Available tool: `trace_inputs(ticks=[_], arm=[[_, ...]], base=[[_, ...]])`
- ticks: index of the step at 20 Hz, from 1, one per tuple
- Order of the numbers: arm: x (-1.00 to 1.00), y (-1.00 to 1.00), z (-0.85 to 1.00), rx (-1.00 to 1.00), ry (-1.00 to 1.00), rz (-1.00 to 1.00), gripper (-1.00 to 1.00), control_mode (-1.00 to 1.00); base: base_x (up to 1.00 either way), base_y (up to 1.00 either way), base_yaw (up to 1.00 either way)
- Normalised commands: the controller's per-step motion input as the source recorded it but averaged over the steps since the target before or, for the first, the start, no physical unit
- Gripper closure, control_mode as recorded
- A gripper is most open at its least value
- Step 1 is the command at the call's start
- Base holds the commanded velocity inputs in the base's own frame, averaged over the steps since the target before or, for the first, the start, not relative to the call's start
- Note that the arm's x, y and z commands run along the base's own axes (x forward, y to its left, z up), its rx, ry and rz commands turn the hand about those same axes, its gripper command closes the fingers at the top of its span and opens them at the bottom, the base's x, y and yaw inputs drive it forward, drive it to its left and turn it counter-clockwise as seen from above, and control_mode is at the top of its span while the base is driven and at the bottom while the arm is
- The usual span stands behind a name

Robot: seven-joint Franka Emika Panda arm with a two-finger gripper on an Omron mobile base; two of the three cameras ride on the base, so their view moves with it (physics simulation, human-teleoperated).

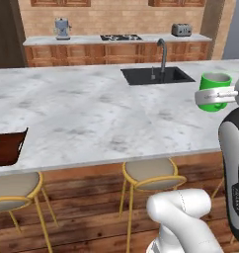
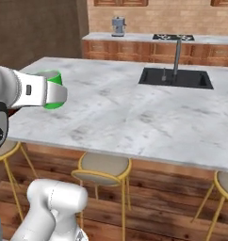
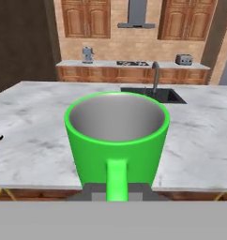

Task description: There is a tray on the dining counter. Grab the cup, mug, and pitcher and place them on the tray. The pitcher may be placed next to the tray if it cannot fit the tray.

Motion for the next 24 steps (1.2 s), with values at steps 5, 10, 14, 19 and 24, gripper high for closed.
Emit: trace_inputs(ticks=[5,10,14,19,24], arm=[[0.0,0.0,0.0,0.0,0.0,0.0,1.0,1.0],[0.0,0.0,0.0,0.0,0.0,0.0,1.0,1.0],[0.0,0.0,0.0,0.0,0.0,0.0,1.0,1.0],[0.0,0.0,0.0,0.0,0.0,0.0,1.0,1.0],[0.0,0.0,0.0,0.0,0.0,0.0,1.0,1.0]], base=[[0.0,1.0,-0.04],[0.0,1.0,-0.03],[0.0,1.0,-0.03],[0.0,1.0,-0.03],[0.05,0.98,-0.03]])
